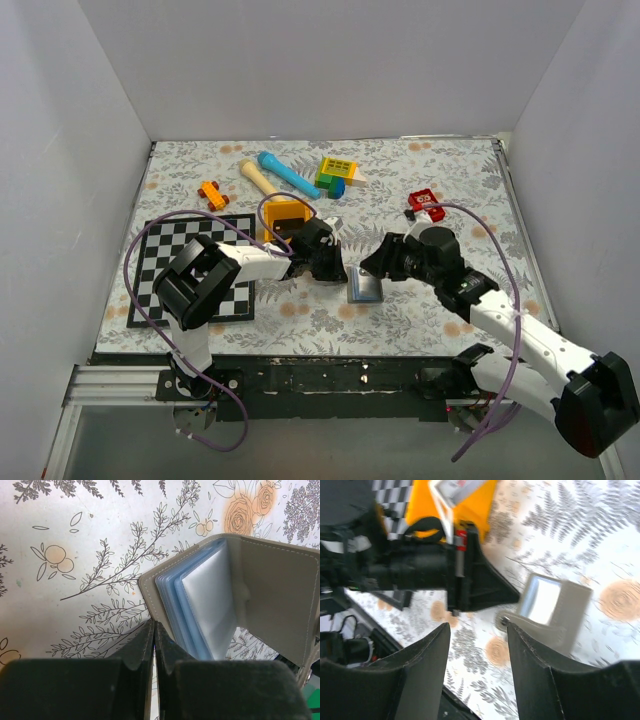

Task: Put the credit cards into the card holder
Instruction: Close the card holder at the center of the board.

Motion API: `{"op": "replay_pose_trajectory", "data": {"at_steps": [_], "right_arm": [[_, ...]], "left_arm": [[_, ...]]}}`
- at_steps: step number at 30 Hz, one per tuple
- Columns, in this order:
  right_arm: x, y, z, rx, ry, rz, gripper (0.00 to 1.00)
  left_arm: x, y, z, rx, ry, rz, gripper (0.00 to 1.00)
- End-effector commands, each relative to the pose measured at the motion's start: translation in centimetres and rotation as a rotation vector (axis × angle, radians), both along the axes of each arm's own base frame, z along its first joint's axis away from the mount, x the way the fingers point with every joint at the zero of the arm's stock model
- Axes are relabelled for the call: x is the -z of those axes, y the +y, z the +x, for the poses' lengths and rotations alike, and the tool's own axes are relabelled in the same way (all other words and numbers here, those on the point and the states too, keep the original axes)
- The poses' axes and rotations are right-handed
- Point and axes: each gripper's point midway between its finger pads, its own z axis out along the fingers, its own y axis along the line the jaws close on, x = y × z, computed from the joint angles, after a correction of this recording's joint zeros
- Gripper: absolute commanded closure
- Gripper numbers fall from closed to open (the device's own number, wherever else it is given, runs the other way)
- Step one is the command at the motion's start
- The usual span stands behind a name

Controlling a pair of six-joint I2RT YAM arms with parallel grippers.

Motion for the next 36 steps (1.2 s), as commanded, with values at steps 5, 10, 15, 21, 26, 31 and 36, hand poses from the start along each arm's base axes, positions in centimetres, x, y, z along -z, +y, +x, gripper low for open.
{"op": "replay_pose_trajectory", "data": {"at_steps": [5, 10, 15, 21, 26, 31, 36], "right_arm": [[5.9, -8.2, -0.4, 0.363, 0.084, -0.245, 0.51], [8.2, -9.7, -0.4, 0.431, 0.126, -0.313, 0.61], [9.2, -8.6, 0.0, 0.403, 0.143, -0.297, 0.68], [9.6, -4.8, 0.9, 0.222, 0.154, -0.267, 0.75], [9.1, -0.8, 0.5, 0.016, 0.154, -0.171, 0.68], [10.2, -0.4, 0.1, -0.005, 0.185, -0.161, 0.57], [11.3, -0.7, -0.1, 0.019, 0.213, -0.161, 0.45]], "left_arm": [[2.2, 1.6, -2.2, 0.023, 0.072, 0.088, 1.0], [2.1, 1.6, -2.2, 0.026, 0.072, 0.087, 1.0], [2.0, 1.7, -2.2, 0.025, 0.067, 0.091, 1.0], [2.1, 1.8, -2.3, 0.025, 0.07, 0.091, 1.0], [2.0, 1.5, -2.1, 0.028, 0.07, 0.085, 1.0], [2.0, 1.4, -2.1, 0.029, 0.073, 0.082, 1.0], [2.1, 1.4, -2.1, 0.034, 0.073, 0.084, 1.0]]}}
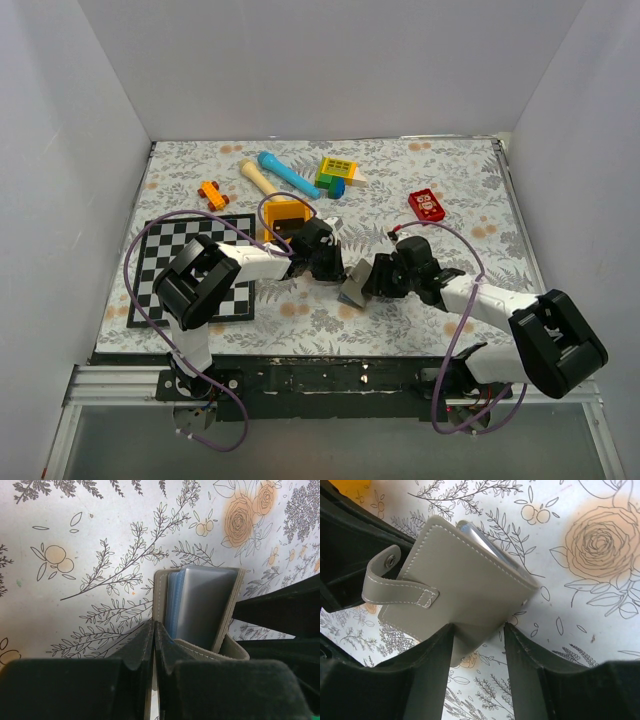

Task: Put the credit cards into the card holder
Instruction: Close the card holder at the center of the board.

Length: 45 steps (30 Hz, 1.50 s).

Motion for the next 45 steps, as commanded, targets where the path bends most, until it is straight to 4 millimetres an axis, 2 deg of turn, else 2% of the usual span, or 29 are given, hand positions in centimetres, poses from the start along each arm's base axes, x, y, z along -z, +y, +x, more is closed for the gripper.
{"op": "replay_pose_trajectory", "data": {"at_steps": [1, 5, 12, 15, 17, 21, 24, 26, 29, 33, 35, 39, 42, 45], "right_arm": [[-0.9, 1.3, 1.1, -0.004, -0.045, 0.068, 0.43], [-0.5, 1.0, 1.2, 0.048, -0.036, 0.074, 0.31], [0.8, 0.8, 1.0, 0.168, 0.029, 0.135, 0.27], [1.4, 1.4, 0.7, 0.194, 0.065, 0.198, 0.35], [1.5, 2.0, 0.6, 0.196, 0.076, 0.242, 0.43], [0.6, 2.8, 0.6, 0.162, 0.041, 0.323, 0.62], [-0.5, 2.6, 0.7, 0.159, -0.001, 0.331, 0.71], [-1.9, 2.0, 1.1, 0.174, -0.055, 0.31, 0.76], [-3.1, -0.2, 0.8, 0.195, -0.094, 0.192, 0.83], [-6.7, -3.8, 1.0, 0.227, -0.166, -0.002, 0.92], [-8.0, -5.5, 0.6, 0.215, -0.169, -0.117, 0.95], [-8.8, -8.6, -0.3, 0.181, -0.083, -0.366, 0.99], [-9.3, -10.4, -0.5, 0.187, -0.018, -0.525, 0.99], [-10.0, -12.1, -0.3, 0.208, -0.008, -0.697, 0.99]], "left_arm": [[2.3, 1.5, -2.1, 0.03, 0.071, 0.09, 1.0], [2.4, 1.6, -2.1, 0.03, 0.072, 0.091, 1.0], [2.4, 1.5, -2.3, 0.036, 0.077, 0.089, 1.0], [2.5, 1.5, -2.3, 0.039, 0.078, 0.091, 1.0], [2.5, 1.4, -2.3, 0.038, 0.079, 0.088, 1.0], [2.4, 1.4, -2.2, 0.035, 0.081, 0.085, 1.0], [2.3, 1.4, -2.2, 0.033, 0.078, 0.084, 1.0], [2.0, 1.4, -2.1, 0.03, 0.073, 0.085, 1.0], [1.1, 1.4, -1.5, 0.013, 0.048, 0.089, 1.0], [-1.1, 1.6, -0.3, -0.022, 0.0, 0.088, 1.0], [-2.2, 1.6, 0.2, -0.032, -0.02, 0.082, 0.94], [-3.9, 1.8, 0.9, -0.057, -0.054, 0.085, 0.83], [-4.7, 2.8, 1.5, -0.105, -0.073, 0.106, 0.73], [-5.5, 4.4, 2.1, -0.165, -0.084, 0.11, 0.69]]}}
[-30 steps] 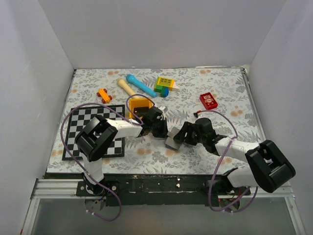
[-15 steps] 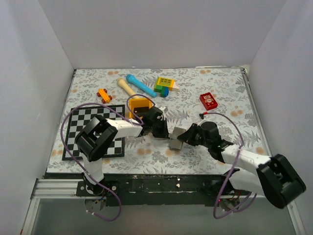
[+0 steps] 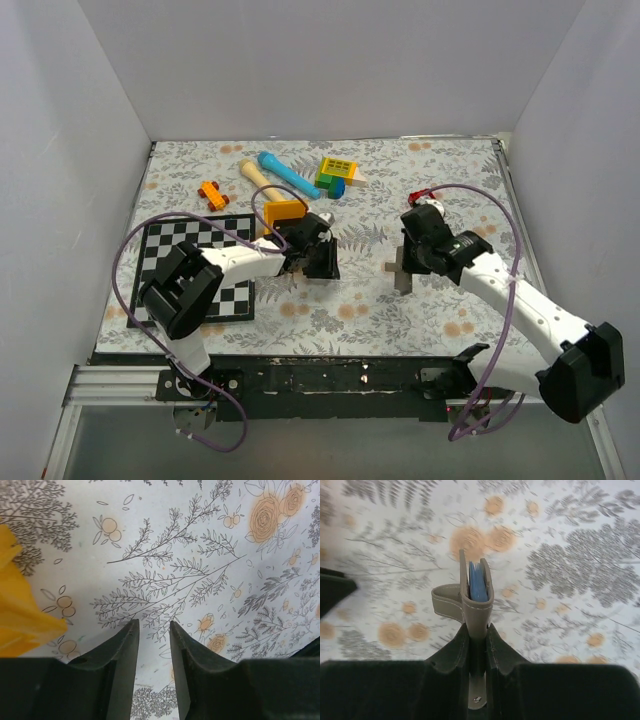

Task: Put the credit cards into the card holder
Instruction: Close the card holder at the center of the board.

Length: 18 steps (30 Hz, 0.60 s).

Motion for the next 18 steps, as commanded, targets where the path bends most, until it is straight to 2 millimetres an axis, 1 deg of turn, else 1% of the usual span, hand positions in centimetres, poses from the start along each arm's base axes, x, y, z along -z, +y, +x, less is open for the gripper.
{"op": "replay_pose_trajectory", "data": {"at_steps": [1, 4, 6, 8, 10, 11, 15, 18], "right_arm": [[0.5, -5.6, -2.5, 0.031, 0.141, -0.397, 0.99], [0.8, -5.5, -2.1, 0.003, 0.177, -0.547, 0.99], [1.3, -5.6, -2.3, -0.023, 0.232, -0.684, 0.99], [2.4, -5.1, -2.2, -0.059, 0.282, -0.83, 0.99], [2.8, -4.2, -2.0, -0.082, 0.267, -0.928, 0.99], [3.3, -3.5, -2.0, -0.105, 0.261, -0.95, 0.99], [4.7, -0.3, -2.4, -0.171, 0.237, -0.906, 0.99], [4.9, 1.5, -2.4, -0.207, 0.2, -0.917, 0.99]], "left_arm": [[-4.3, 2.1, 2.0, -0.105, -0.088, -0.017, 0.68], [-5.2, 3.5, 2.4, -0.15, -0.099, -0.034, 0.66], [-5.7, 4.4, 2.5, -0.171, -0.111, -0.037, 0.65], [-5.9, 5.2, 2.5, -0.189, -0.117, -0.033, 0.63], [-6.2, 5.9, 2.5, -0.208, -0.123, -0.029, 0.62], [-6.4, 6.2, 2.4, -0.215, -0.125, -0.034, 0.62], [-6.7, 7.5, 2.2, -0.249, -0.128, -0.043, 0.61], [-6.7, 8.6, 2.0, -0.27, -0.129, -0.043, 0.6]]}}
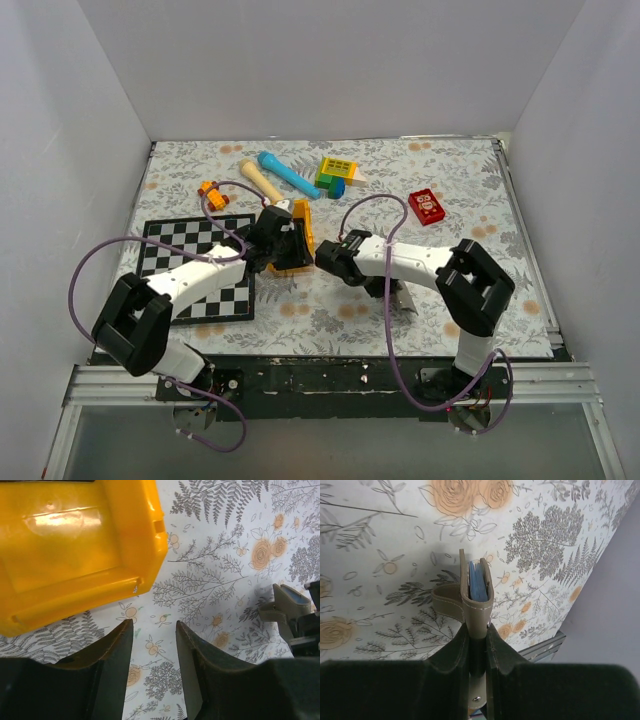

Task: Put the credit cards into the card holder
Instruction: Close the card holder at the center of the board.

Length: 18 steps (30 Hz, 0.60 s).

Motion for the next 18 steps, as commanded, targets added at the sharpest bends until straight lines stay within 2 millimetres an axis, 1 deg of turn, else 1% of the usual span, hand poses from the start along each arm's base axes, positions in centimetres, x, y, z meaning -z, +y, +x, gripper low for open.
{"op": "replay_pose_trajectory", "data": {"at_steps": [1, 3, 4, 6, 8, 11, 14, 16, 17, 18], "right_arm": [[-2.0, 2.2, 0.9, -0.048, -0.098, -0.004, 0.98], [-2.1, 3.4, 0.7, -0.085, -0.107, 0.005, 0.94], [-2.1, 4.0, 0.6, -0.102, -0.11, 0.015, 0.92], [-1.9, 5.4, 0.3, -0.136, -0.109, 0.04, 0.91], [-1.5, 6.2, 0.1, -0.155, -0.105, 0.039, 0.9], [-0.9, 7.0, -0.3, -0.179, -0.124, 0.015, 0.9], [-0.5, 7.7, -0.8, -0.208, -0.141, 0.03, 0.9], [-0.2, 7.9, -1.3, -0.23, -0.154, 0.024, 0.89], [-0.3, 8.0, -1.4, -0.238, -0.165, 0.024, 0.89], [-0.4, 8.1, -1.7, -0.25, -0.181, 0.021, 0.92]], "left_arm": [[-1.0, 2.0, 0.1, -0.057, -0.025, -0.007, 0.6], [-1.0, 2.3, 0.0, -0.062, -0.025, -0.007, 0.6], [-1.0, 2.8, 0.2, -0.08, -0.039, 0.011, 0.6], [-0.6, 3.0, 0.1, -0.085, -0.032, 0.018, 0.59], [-0.4, 3.1, 0.1, -0.09, -0.027, 0.022, 0.6], [0.2, 3.4, -0.3, -0.1, -0.011, 0.026, 0.59], [0.6, 3.6, -0.8, -0.104, 0.0, 0.016, 0.6], [0.7, 3.6, -1.0, -0.103, 0.001, 0.004, 0.59], [0.9, 3.6, -1.2, -0.101, 0.005, 0.001, 0.6], [0.9, 3.6, -1.2, -0.103, 0.002, -0.004, 0.59]]}}
